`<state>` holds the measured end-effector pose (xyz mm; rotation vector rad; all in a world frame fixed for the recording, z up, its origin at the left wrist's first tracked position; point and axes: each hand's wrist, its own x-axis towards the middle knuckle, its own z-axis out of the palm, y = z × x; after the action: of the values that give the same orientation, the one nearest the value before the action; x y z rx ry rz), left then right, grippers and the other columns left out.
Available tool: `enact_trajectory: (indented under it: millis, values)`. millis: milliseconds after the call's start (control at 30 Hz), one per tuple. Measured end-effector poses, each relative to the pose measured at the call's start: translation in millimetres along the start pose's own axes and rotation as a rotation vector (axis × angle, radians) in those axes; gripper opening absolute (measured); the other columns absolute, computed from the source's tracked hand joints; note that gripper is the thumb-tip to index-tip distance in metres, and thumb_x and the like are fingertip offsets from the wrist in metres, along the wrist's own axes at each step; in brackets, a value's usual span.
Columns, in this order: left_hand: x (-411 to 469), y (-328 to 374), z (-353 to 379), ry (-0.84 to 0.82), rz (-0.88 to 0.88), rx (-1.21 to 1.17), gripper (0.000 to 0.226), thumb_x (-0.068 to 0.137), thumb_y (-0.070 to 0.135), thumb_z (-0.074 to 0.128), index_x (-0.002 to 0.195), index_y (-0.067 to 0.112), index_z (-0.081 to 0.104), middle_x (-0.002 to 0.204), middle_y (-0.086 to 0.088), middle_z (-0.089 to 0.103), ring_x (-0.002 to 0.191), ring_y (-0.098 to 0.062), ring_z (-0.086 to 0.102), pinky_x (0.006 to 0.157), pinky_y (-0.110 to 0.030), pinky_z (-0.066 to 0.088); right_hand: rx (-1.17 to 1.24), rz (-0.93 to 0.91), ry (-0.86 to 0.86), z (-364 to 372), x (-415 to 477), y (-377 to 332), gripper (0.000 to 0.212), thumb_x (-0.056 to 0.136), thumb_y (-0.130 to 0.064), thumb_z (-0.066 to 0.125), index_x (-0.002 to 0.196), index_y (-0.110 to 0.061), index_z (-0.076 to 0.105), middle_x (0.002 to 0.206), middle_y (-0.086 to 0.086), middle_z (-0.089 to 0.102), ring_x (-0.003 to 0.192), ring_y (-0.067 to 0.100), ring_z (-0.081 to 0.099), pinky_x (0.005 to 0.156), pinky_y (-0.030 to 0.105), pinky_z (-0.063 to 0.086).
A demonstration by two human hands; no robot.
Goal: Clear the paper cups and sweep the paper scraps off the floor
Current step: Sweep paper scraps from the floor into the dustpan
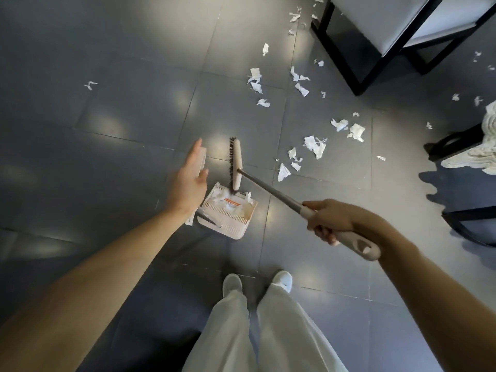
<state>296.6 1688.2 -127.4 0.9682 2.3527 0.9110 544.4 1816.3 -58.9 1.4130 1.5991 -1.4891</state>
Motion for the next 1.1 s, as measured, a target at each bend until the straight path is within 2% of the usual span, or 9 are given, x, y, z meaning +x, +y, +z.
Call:
enact_trajectory:
  millis: [133,267,333,433,533,633,733,933,1100]
  values:
    - [11.7,-3.3,-12.7,-0.006,0.004,-0.018,0.061,0.098,0.009,0.05,0.152,0.026,0.025,0.148,-0.001,0.044,0.125,-0.031,0.052,0.102,-0.034,0.039,-0.007,-0.024,0.057,-19.2,7.5,-18.6,0.033,0.089,0.007,0.045,0.121,-0.001,0.051,0.056,0.008,0.04,0.03,0.013,0.035,0.036,0.014,0.032]
    - [17.4,-3.6,-17.4,0.004,-0.008,0.002,0.06,0.098,0.01,0.05,0.151,0.024,0.027,0.143,-0.003,0.05,0.12,-0.031,0.055,0.095,-0.029,0.04,-0.18,-0.063,0.107,-12.8,39.4,-25.3,0.031,0.084,0.002,0.047,0.115,0.002,0.051,0.052,0.009,0.05,0.038,0.019,0.045,0.039,0.021,0.037]
    - [23.5,-1.9,-17.2,0.031,-0.029,0.002,0.059,0.098,0.01,0.05,0.152,0.023,0.027,0.142,-0.004,0.052,0.12,-0.031,0.056,0.093,-0.027,0.039,-0.284,-0.096,0.103,5.8,50.4,-29.1,0.03,0.085,0.0,0.046,0.115,-0.001,0.051,0.059,0.006,0.053,0.041,0.015,0.049,0.035,0.018,0.036]
    - [38.5,3.9,-16.1,0.042,-0.061,-0.021,0.06,0.098,0.009,0.05,0.151,0.025,0.029,0.144,-0.001,0.049,0.126,-0.027,0.051,0.096,-0.025,0.036,-0.309,-0.109,0.026,32.7,56.5,-38.8,0.028,0.088,-0.007,0.05,0.116,-0.007,0.05,0.076,0.005,0.054,0.057,0.016,0.05,0.049,0.019,0.039]
    - [53.1,7.7,-17.3,0.042,-0.065,-0.016,0.061,0.097,0.008,0.051,0.15,0.029,0.029,0.146,0.002,0.047,0.129,-0.025,0.049,0.097,-0.024,0.035,-0.178,-0.056,-0.071,24.3,56.0,-50.4,0.03,0.087,-0.008,0.056,0.116,-0.007,0.056,0.064,0.004,0.056,0.053,0.014,0.051,0.057,0.025,0.048]
    - [62.9,10.8,-18.7,0.02,-0.068,0.015,0.06,0.098,0.009,0.05,0.15,0.029,0.028,0.146,0.0,0.047,0.13,-0.027,0.047,0.098,-0.028,0.035,-0.135,-0.036,-0.108,-2.4,47.5,-60.5,0.033,0.087,-0.004,0.057,0.12,-0.005,0.058,0.05,0.001,0.053,0.044,0.012,0.046,0.045,0.019,0.042]
    - [72.3,10.9,-18.6,0.048,-0.068,0.038,0.06,0.098,0.011,0.051,0.15,0.031,0.029,0.143,-0.001,0.05,0.126,-0.032,0.051,0.095,-0.032,0.039,-0.139,-0.068,-0.102,-24.3,36.4,-75.3,0.034,0.089,-0.005,0.055,0.123,-0.004,0.057,0.041,-0.003,0.051,0.039,0.01,0.044,0.039,0.018,0.039]
    - [101.7,11.7,-32.6,0.119,-0.047,0.049,0.062,0.097,0.012,0.052,0.15,0.033,0.029,0.139,-0.002,0.055,0.113,-0.038,0.057,0.094,-0.039,0.043,-0.231,-0.171,-0.042,-55.9,30.6,-117.0,0.04,0.088,-0.003,0.05,0.128,-0.002,0.05,0.05,0.004,0.051,0.043,0.017,0.044,0.048,0.024,0.039]
    - [125.9,6.5,-57.1,0.17,-0.09,0.009,0.06,0.097,0.012,0.051,0.149,0.033,0.029,0.143,0.004,0.05,0.121,-0.032,0.053,0.098,-0.034,0.039,-0.249,-0.184,0.005,-65.0,40.9,-153.8,0.041,0.088,-0.002,0.051,0.129,-0.005,0.05,0.052,0.005,0.052,0.045,0.018,0.046,0.049,0.027,0.041]
